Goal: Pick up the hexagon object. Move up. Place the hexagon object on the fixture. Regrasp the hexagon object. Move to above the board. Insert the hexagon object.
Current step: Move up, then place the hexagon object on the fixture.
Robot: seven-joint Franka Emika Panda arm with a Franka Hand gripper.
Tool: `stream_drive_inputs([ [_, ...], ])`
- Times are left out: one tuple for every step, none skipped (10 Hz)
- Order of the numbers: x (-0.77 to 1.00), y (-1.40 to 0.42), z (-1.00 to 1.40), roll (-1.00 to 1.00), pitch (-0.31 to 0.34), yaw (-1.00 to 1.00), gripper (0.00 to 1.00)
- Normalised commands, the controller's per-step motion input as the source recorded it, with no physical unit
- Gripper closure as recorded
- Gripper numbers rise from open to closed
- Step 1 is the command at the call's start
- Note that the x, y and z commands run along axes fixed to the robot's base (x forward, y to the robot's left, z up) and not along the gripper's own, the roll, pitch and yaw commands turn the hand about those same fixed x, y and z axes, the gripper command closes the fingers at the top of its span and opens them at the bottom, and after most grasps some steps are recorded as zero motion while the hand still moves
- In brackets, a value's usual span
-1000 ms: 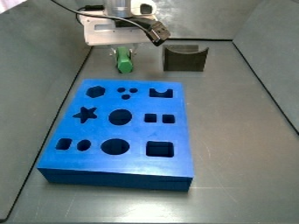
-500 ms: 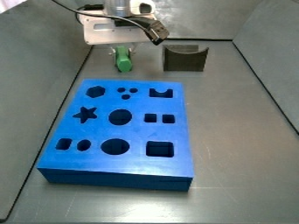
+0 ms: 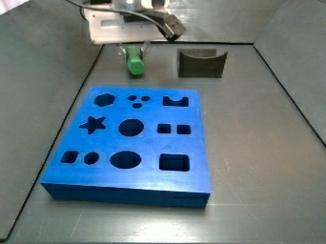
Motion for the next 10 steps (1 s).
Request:
stream_drive_inputs([
  [-0.08,0.07,0.82,0.00,0.082,0.01,1.00],
  [-0.04,0.05,0.67,0.00,0.087,0.00,1.00],
  [-0.03,0.04,0.53,0.00,0.082,-0.01,1.00],
  [-0.02,0.03,0.34,0.01,0.063,-0.01,1.00],
  [-0.03,0.02,0.24,0.01,0.055,-0.01,1.00],
  [0.00,0.00,1.00,0.00,0.000,0.00,1.00],
  [0.01,0.00,1.00,0.00,0.003,0.00,1.00],
  [-0.01,0.00,1.00,0.00,0.026,0.00,1.00],
  [-0.01,0.00,1.00,0.00,0.029,0.00,1.00],
  [-0.02,0.00,1.00,0.01,0.034,0.00,1.00],
])
